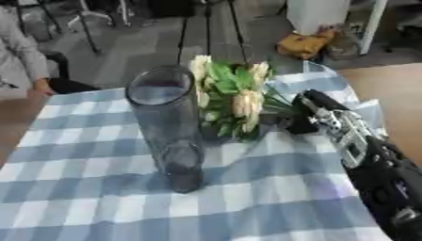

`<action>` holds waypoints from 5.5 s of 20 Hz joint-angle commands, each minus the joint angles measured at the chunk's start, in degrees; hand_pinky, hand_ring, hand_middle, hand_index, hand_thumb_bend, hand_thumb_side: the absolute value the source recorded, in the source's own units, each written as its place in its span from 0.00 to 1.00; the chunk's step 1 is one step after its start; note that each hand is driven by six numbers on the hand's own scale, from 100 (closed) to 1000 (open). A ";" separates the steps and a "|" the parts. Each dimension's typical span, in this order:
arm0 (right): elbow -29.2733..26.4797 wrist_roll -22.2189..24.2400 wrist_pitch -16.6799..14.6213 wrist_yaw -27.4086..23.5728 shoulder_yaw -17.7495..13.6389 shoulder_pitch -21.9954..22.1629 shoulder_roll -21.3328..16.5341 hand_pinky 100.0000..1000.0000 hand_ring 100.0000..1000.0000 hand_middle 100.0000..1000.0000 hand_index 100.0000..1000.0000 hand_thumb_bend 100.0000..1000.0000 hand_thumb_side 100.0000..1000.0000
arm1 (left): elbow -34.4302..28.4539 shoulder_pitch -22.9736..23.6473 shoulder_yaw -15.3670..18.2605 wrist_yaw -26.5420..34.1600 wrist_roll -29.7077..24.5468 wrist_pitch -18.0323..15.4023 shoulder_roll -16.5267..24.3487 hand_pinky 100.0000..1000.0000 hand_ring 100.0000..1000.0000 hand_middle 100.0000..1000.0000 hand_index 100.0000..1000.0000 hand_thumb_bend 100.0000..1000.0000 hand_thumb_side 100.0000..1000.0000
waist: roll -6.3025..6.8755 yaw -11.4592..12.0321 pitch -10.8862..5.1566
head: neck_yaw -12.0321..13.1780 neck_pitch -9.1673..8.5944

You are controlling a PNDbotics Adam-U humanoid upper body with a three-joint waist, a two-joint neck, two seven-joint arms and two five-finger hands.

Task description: Arrange flowers into the vase.

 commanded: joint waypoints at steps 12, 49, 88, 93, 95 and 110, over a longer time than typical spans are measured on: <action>-10.33 -1.78 2.79 -7.28 -1.86 -1.05 -3.94 0.46 0.21 0.00 0.02 0.00 0.22 | -0.80 -0.13 0.10 -0.06 -0.10 0.26 0.59 0.50 0.70 0.80 0.87 0.17 1.00 | -0.15 -0.44 -1.93 | 0.24 -0.40; -31.76 -19.17 7.84 -35.89 -2.46 -10.94 3.54 0.40 0.17 0.00 0.02 0.00 0.13 | -0.80 -0.21 -0.33 -0.13 -0.54 0.17 0.99 0.50 0.70 0.80 0.87 0.15 1.00 | -1.41 0.20 -3.16 | 0.13 0.51; -33.22 -32.40 6.62 -44.10 -0.05 -17.27 12.37 0.37 0.15 0.00 0.02 0.00 0.08 | -0.80 -0.06 -0.98 0.38 -1.55 0.50 1.09 0.50 0.70 0.80 0.87 0.14 1.00 | -2.19 2.37 -3.79 | -0.34 1.26; -31.90 -31.15 10.65 -45.54 0.23 -16.92 11.96 0.38 0.16 0.00 0.02 0.00 0.07 | -0.80 -0.04 -0.96 0.33 -1.50 0.53 1.11 0.50 0.70 0.80 0.87 0.14 1.00 | -2.22 2.28 -3.84 | 0.11 1.34; -31.63 -31.47 12.72 -46.83 0.17 -17.18 12.06 0.38 0.16 0.00 0.02 0.00 0.07 | -0.80 0.01 -0.96 0.32 -1.50 0.57 1.12 0.50 0.70 0.80 0.87 0.14 1.00 | -2.24 2.31 -3.89 | 0.09 1.41; -31.41 -38.99 24.93 -58.19 0.36 -20.32 11.65 0.53 0.16 0.00 0.03 0.00 0.03 | -0.80 0.40 -1.14 0.19 -1.66 0.79 1.55 0.50 0.70 0.80 0.87 0.14 1.00 | -3.01 2.03 -4.55 | 0.42 1.80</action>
